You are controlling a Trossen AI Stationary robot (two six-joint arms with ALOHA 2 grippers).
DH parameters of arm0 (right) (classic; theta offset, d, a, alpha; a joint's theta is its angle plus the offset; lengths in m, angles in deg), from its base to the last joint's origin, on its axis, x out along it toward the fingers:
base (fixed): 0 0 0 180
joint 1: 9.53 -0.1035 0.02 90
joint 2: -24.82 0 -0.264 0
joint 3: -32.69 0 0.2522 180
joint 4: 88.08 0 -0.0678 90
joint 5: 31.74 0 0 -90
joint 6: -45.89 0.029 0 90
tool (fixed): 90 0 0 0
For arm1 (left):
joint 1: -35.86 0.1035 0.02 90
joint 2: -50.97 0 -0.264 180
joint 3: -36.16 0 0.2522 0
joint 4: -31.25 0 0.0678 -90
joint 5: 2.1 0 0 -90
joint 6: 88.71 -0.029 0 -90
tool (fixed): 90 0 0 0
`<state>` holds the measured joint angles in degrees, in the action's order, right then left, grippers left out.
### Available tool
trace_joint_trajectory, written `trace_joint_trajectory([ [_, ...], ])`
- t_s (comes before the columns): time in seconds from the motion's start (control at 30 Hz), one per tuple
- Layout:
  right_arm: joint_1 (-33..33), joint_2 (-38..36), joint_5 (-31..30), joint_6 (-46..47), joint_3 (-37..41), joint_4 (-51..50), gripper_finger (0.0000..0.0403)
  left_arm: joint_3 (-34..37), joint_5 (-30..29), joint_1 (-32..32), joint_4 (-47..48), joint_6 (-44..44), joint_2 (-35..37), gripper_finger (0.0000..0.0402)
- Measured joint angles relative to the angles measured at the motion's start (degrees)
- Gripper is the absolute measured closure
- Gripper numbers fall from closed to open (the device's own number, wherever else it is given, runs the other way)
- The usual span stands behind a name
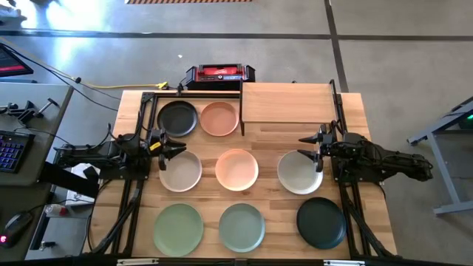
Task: Place and stack plates onto a shelf
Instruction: Put the white plate on the shelf
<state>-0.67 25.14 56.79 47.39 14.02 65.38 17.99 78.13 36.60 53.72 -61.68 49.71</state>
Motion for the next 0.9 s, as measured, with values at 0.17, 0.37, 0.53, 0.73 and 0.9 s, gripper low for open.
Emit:
trace_joint_trajectory([
  [0.17, -0.02, -0.01, -0.02, -0.21, -0.02, 0.07, 0.0203, 0.0, -4.16, 0.0, 0.0, 7.69, 0.0, 0.0323],
  [0.37, -0.02, -0.02, 0.0, 0.0, 0.0, 0.11, 0.0203, 0.0, -8.07, 0.0, -0.06, 14.05, 0.0, 0.0323],
  [0.53, -0.02, -0.02, 0.57, 8.29, -0.02, 1.91, 0.0203, 0.0, -8.07, 0.0, -0.17, 16.85, 0.0, 0.0323],
  [0.73, 0.05, -0.04, 0.57, 23.44, -0.01, 4.68, 0.0203, 0.0, -8.75, 0.0, -0.48, 17.68, -0.01, 0.0323],
  [0.9, 0.09, -0.02, -4.89, 23.09, 0.0, 5.69, 0.0203, 0.0, -9.43, 0.0, -0.48, 18.38, -0.02, 0.0323],
])
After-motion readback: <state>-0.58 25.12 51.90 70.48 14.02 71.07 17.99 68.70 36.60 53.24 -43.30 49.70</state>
